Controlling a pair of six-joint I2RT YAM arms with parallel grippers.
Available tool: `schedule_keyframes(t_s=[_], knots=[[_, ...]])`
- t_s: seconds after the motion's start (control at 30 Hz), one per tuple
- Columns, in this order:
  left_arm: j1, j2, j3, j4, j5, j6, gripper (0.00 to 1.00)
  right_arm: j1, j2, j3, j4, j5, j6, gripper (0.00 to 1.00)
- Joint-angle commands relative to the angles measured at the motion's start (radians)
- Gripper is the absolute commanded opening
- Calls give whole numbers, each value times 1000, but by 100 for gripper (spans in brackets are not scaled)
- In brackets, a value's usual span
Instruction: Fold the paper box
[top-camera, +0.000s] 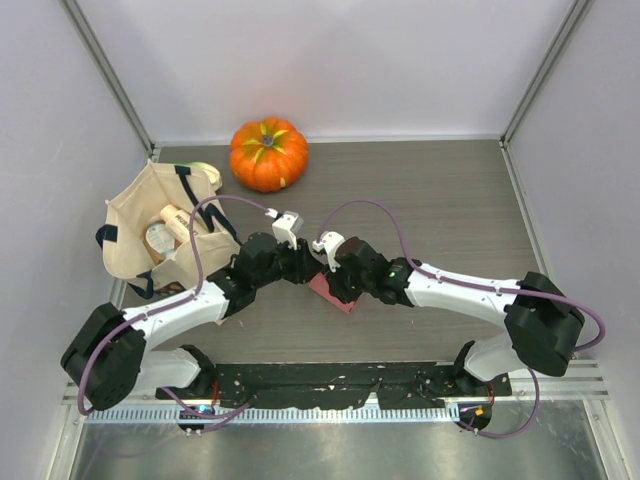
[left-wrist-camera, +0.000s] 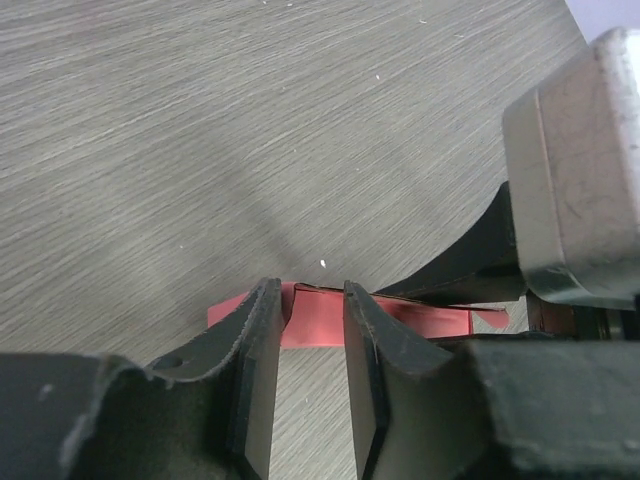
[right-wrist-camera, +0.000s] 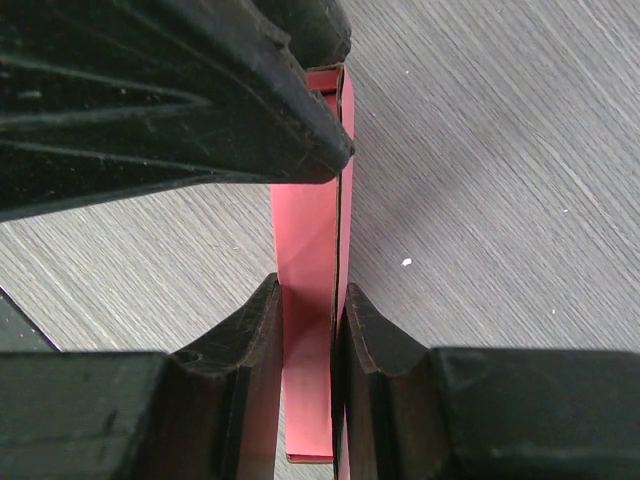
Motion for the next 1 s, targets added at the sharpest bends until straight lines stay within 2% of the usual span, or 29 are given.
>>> schedule_keyframes(t_s=[0.0,0.2,0.43,0.7,0.83,0.9,0.93,0.97], knots=[[-36,-46,-1,-29,-24,2,34,3,33,10,-34,-15,9,28],[-45,-77,-23,-25,-52,15,23,3,32,10,-32,-17,9,28],[-63,-55,-12,-65,-96,22,21,3,35,16,-35,-17,12,28],[-89,-49,-6,-95,-148,36,10,3,42,19,-35,-19,12,28],[-103,-49,2,-123,-198,49,9,3,44,22,-35,-20,10,28],[-105,-49,8,-134,-202,45,15,3,45,25,-37,-22,9,28],[-111,-48,8,-132,-202,45,21,4,47,25,-36,-23,10,28],[-114,-51,5,-131,-205,52,21,3,47,25,-37,-23,7,28]])
